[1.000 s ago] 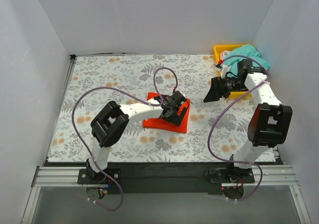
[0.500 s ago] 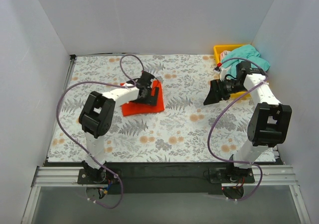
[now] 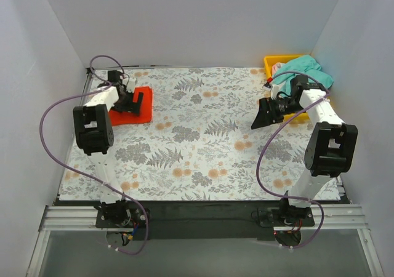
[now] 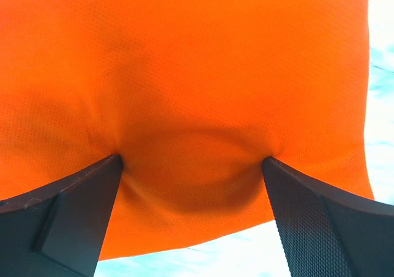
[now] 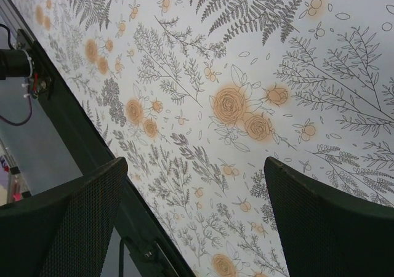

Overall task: Fold and stack the t-shirts
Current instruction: Neatly place the folded tshirt to the corner

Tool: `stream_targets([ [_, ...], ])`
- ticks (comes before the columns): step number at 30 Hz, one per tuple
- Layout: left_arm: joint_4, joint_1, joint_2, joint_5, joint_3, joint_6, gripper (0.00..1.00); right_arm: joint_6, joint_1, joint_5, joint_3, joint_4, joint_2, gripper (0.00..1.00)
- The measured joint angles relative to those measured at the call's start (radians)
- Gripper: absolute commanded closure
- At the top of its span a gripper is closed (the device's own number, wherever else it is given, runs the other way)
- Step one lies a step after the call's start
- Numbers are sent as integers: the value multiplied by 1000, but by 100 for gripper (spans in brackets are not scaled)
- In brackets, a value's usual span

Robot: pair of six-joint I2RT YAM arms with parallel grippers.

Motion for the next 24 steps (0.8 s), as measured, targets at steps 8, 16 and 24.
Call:
stream_targets([
  [8, -87, 135, 159, 85, 260, 183, 4, 18, 0, 0, 5, 0, 11, 2],
  [16, -213, 138, 213, 94, 407, 231, 2, 25, 0, 0, 12, -1, 11, 2],
  [24, -265, 140, 19, 122, 220, 84, 5, 30, 0, -1, 21, 0, -26, 2],
])
